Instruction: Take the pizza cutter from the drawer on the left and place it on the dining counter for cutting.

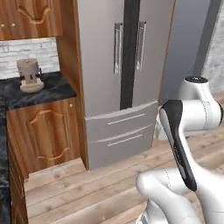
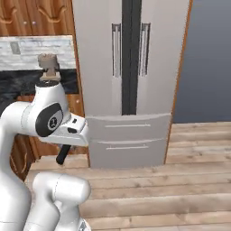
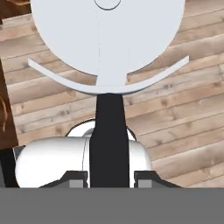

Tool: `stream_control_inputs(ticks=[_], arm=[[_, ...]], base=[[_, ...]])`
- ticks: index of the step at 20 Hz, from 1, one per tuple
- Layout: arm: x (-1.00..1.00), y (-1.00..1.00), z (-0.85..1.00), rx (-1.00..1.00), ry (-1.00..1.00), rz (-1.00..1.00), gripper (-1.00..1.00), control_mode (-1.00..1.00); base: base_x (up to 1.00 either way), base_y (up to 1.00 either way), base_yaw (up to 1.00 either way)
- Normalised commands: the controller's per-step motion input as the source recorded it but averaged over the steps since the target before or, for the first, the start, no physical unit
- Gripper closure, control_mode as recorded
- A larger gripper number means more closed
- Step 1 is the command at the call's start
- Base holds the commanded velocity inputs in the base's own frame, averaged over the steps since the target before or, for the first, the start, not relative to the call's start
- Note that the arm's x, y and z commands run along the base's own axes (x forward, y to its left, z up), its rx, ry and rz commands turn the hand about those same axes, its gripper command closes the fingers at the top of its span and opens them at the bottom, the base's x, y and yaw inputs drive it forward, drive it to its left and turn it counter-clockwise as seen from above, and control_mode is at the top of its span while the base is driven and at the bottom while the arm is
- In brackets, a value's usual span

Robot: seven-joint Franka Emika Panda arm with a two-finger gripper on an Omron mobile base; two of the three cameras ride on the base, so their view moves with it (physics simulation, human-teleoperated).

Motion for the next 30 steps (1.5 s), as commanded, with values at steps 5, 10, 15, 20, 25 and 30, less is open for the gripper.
stream_control_inputs(ticks=[5, 10, 15, 20, 25, 30], arm=[[0.0, 0.0, 0.0, 0.0, 0.0, 0.0, 1.0, 1.0], [0.0, 0.0, 0.0, 0.0, 0.0, 0.0, 1.0, 1.0], [0.0, 0.0, 0.0, 0.0, 0.0, 0.0, 1.0, 1.0], [0.0, 0.0, 0.0, 0.0, 0.0, 0.0, 1.0, 1.0], [0.0, 0.0, 0.0, 0.0, 0.0, 0.0, 1.0, 1.0], [0.0, 0.0, 0.0, 0.0, 0.0, 0.0, 1.0, 1.0]], base=[[-0.02, 0.0, -1.0], [0.0, 0.02, -1.0], [0.03, 0.22, -0.94], [0.47, 0.61, -0.76], [0.76, 0.89, -0.61], [1.0, 0.8, -0.42]])
